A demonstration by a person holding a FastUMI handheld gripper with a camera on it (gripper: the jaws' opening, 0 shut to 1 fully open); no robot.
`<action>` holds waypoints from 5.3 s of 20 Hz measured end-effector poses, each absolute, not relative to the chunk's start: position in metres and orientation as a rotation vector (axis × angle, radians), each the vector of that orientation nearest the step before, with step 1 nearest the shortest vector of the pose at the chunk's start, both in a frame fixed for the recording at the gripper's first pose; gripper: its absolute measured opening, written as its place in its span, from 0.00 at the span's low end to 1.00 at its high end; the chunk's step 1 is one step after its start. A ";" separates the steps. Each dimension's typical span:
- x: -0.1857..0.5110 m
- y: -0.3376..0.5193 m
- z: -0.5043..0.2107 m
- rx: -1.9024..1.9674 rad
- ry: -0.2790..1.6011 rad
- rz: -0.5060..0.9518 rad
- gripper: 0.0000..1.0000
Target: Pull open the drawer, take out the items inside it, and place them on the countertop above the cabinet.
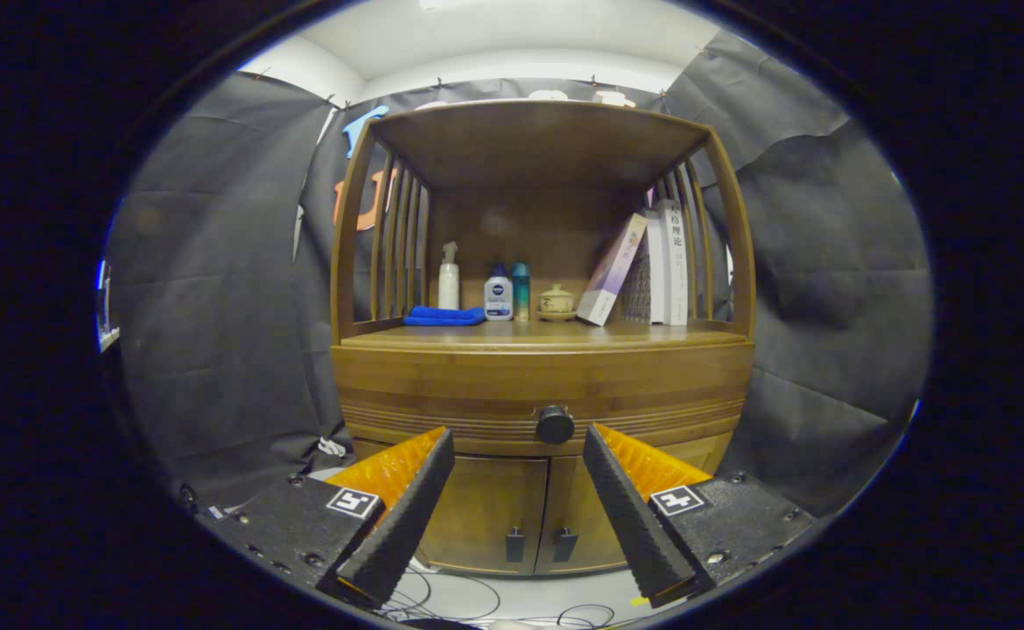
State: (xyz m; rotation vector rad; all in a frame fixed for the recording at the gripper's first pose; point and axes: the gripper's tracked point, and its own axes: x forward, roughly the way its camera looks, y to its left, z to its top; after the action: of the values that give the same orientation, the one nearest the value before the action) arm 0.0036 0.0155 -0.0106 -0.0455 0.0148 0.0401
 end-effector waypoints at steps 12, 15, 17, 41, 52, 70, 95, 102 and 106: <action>0.098 0.008 -0.024 -0.085 0.060 0.022 0.98; 0.118 -0.001 -0.028 -0.085 0.072 0.010 0.98; 0.132 -0.012 -0.029 -0.080 0.076 -0.014 0.98; 0.115 -0.023 -0.046 -0.047 0.159 0.015 0.37; 0.045 -0.025 -0.053 -0.042 0.186 0.022 0.37; -0.028 -0.021 -0.077 -0.031 0.238 0.052 0.37; -0.084 -0.090 0.013 -0.050 0.260 0.020 0.92; -0.029 -0.098 0.118 -0.213 0.203 0.020 1.00; 0.014 -0.050 0.137 -0.238 0.277 0.131 1.00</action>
State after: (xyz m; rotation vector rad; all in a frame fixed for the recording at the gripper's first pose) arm 0.0139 -0.0496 0.1367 -0.2380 0.2769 0.1313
